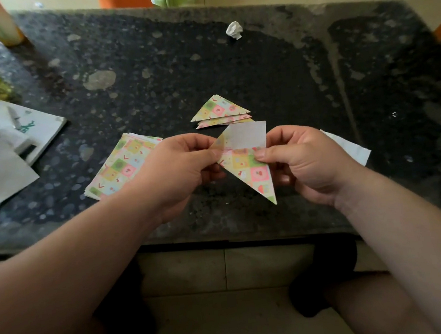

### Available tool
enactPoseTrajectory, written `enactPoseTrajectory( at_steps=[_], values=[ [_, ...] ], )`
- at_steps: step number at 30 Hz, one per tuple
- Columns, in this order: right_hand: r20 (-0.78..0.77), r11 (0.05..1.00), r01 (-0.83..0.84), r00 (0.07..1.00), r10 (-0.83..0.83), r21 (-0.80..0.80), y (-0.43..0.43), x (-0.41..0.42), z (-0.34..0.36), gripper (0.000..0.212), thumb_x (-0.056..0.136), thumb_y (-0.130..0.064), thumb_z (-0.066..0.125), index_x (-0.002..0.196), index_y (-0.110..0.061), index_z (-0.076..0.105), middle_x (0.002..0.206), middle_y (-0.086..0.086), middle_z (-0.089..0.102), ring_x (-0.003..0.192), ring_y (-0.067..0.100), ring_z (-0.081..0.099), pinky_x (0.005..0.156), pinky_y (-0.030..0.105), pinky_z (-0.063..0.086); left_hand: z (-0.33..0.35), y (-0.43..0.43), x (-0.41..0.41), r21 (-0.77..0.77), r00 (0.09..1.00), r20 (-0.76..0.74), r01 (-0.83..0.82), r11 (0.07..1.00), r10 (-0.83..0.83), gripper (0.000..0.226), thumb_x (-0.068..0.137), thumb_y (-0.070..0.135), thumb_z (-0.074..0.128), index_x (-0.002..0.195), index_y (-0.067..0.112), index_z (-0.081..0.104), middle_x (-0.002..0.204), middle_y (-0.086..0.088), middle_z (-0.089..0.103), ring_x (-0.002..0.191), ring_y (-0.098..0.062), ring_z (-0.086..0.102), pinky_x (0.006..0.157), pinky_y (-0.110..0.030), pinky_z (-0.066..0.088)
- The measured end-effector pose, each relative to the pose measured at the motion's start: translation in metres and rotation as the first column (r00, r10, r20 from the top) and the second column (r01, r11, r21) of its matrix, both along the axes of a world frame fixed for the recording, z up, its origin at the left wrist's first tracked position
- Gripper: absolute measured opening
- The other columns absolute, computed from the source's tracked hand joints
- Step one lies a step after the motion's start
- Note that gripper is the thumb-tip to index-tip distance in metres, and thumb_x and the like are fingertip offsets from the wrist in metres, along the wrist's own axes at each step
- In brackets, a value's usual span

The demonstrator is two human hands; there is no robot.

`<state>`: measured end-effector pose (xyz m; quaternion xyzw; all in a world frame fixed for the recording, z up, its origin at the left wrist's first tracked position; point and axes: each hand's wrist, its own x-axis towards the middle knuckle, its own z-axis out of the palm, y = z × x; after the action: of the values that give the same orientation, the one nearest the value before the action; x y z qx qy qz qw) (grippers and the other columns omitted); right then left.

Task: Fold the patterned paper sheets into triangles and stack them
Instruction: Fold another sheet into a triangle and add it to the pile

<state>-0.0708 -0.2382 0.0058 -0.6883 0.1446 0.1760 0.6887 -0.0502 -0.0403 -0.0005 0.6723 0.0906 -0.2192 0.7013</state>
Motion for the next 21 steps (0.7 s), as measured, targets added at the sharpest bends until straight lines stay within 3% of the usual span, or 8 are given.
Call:
enactPoseTrajectory(
  at_steps=[4,12,16,21],
  values=[
    [0.026,1.0,0.021,0.999,-0.022,0.022,-0.0004,0.0009,0.0001,0.014,0.096,0.002,0.064,0.094,-0.01,0.071,0.085,0.005,0.078,0.067,0.012,0.073,0.041,0.018,0.036,0.0011,-0.0013,-0.002,-0.082,0.999,-0.038,-0.022,0.996,0.019,0.019,0.096,-0.007,0.056,0.089,0.003,0.07,0.077,-0.012,0.071,0.071,-0.021,0.067,0.065,-0.029,0.057],
    [0.007,0.995,0.066,0.998,-0.067,0.071,-0.0005,0.0044,-0.0021,0.016,0.095,0.005,0.061,0.096,-0.007,0.073,0.079,0.009,0.076,0.059,0.013,0.066,0.04,0.018,0.035,0.0072,-0.0005,-0.0024,-0.186,0.99,-0.123,-0.092,0.978,0.07,0.018,0.095,-0.008,0.056,0.094,0.001,0.071,0.074,-0.019,0.07,0.058,-0.024,0.07,0.056,-0.033,0.059],
    [-0.019,0.993,0.064,0.998,-0.062,0.094,-0.001,0.0042,-0.0027,0.015,0.098,0.001,0.059,0.094,-0.007,0.07,0.074,0.006,0.074,0.053,0.01,0.063,0.038,0.018,0.035,0.0068,-0.0029,-0.0026,-0.173,0.987,-0.13,-0.114,0.978,0.092,0.018,0.094,-0.009,0.055,0.096,0.0,0.069,0.071,-0.02,0.069,0.056,-0.024,0.069,0.053,-0.032,0.058],
    [-0.026,0.989,0.085,0.996,-0.083,0.118,0.0007,0.0031,-0.0037,0.02,0.098,-0.001,0.059,0.089,-0.013,0.072,0.077,0.006,0.075,0.058,0.012,0.064,0.042,0.02,0.036,0.0064,-0.0021,-0.0034,-0.183,0.988,-0.118,-0.118,0.976,0.097,0.019,0.093,-0.009,0.054,0.092,0.0,0.071,0.07,-0.02,0.068,0.055,-0.024,0.067,0.052,-0.03,0.057]
  ],
)
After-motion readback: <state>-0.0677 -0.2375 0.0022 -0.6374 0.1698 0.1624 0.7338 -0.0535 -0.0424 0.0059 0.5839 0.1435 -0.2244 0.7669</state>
